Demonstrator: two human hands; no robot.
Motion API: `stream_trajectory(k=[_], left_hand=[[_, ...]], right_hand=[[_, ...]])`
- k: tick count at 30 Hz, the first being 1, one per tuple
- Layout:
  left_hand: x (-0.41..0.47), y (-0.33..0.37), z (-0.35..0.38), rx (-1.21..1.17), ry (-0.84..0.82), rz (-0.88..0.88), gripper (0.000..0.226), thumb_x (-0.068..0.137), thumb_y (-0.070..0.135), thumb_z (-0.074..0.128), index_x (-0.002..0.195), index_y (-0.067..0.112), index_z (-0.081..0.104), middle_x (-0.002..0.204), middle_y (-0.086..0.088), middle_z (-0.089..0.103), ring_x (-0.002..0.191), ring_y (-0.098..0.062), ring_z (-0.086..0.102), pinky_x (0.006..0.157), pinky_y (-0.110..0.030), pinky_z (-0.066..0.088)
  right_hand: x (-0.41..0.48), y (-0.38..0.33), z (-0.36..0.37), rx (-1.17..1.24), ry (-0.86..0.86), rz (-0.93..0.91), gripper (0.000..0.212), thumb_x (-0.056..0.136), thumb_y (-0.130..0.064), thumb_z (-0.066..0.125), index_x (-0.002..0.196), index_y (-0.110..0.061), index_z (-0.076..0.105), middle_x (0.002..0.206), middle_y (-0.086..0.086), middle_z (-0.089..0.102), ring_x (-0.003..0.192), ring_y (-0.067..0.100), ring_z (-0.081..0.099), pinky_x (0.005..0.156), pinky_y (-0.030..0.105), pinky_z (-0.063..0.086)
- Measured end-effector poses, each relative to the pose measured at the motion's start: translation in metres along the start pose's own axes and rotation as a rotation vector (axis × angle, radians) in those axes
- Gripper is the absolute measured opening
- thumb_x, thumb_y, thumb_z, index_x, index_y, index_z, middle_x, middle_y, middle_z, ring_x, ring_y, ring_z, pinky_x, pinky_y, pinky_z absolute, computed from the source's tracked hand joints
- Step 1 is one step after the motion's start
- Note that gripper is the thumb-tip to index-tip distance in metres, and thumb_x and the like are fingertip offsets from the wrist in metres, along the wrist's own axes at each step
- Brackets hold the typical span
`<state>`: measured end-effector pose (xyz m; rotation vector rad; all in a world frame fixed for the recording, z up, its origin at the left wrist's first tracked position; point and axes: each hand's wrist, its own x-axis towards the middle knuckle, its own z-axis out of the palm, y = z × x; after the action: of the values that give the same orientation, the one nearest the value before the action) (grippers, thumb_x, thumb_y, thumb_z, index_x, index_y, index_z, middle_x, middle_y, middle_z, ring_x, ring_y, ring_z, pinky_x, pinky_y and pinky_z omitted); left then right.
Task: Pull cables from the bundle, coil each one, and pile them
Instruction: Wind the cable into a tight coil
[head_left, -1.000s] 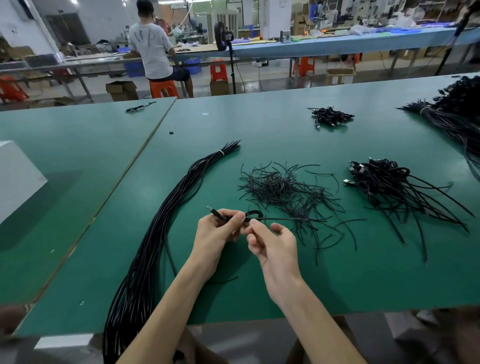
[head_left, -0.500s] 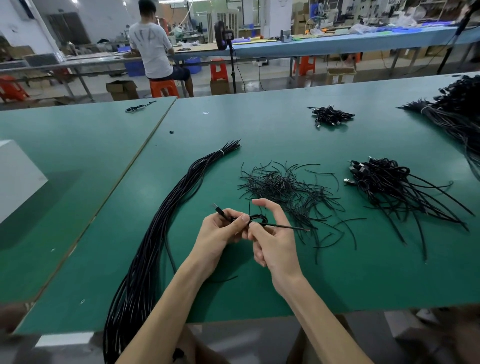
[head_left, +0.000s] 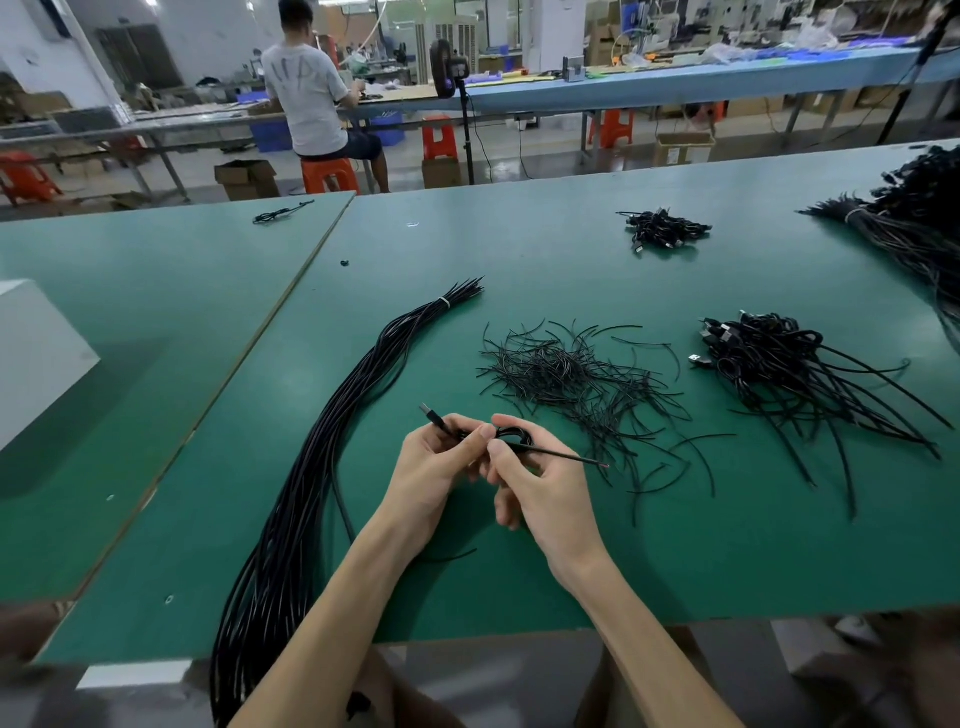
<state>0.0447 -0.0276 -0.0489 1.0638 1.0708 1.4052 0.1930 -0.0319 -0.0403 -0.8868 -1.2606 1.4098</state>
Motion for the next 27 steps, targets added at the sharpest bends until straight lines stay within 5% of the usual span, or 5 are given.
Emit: stream_trajectory(k=[6,13,19,27], left_hand=[[-0.001,0.002,-0.001,-0.148,-0.05,-0.017,0.011,0.094,0.013,0.069,0.089,0.003,0.066,0.068,-0.011,0.056,0.061,-0.026,0.058,0.065,-0.037,0.054],[0.0,0.001,0.0,-0.123,-0.004,-0.015,0.013,0.09,0.014,0.069,0.086,0.003,0.063,0.066,-0.009,0.057,0.06,-0.018,0.058,0.066,-0.027,0.053],[-0.001,-0.005,0.003,0.105,0.039,0.08,0.018,0.089,0.015,0.072,0.093,-0.002,0.068,0.067,-0.012,0.062,0.061,-0.016,0.055,0.058,-0.022,0.044],[-0.001,-0.007,0.002,0.192,0.039,0.109,0.013,0.097,0.016,0.068,0.091,0.005,0.068,0.067,-0.003,0.057,0.061,-0.016,0.044,0.055,-0.022,0.039]], right_hand=[[0.0,0.003,-0.001,-0.161,0.019,-0.083,0.012,0.1,-0.018,0.066,0.09,-0.014,0.07,0.075,0.006,0.071,0.047,0.018,0.055,0.044,0.027,0.042],[0.0,0.009,0.001,-0.357,0.052,-0.138,0.009,0.101,-0.022,0.065,0.092,-0.021,0.062,0.074,-0.001,0.07,0.053,0.005,0.057,0.052,0.018,0.046],[0.001,0.006,-0.012,-0.745,0.017,-0.146,0.022,0.104,-0.035,0.056,0.087,-0.024,0.046,0.078,-0.006,0.064,0.067,0.018,0.063,0.065,0.043,0.054],[0.001,0.005,-0.012,-0.714,0.008,-0.148,0.023,0.105,-0.031,0.055,0.087,-0.02,0.046,0.078,-0.004,0.064,0.066,0.017,0.062,0.063,0.041,0.054]])
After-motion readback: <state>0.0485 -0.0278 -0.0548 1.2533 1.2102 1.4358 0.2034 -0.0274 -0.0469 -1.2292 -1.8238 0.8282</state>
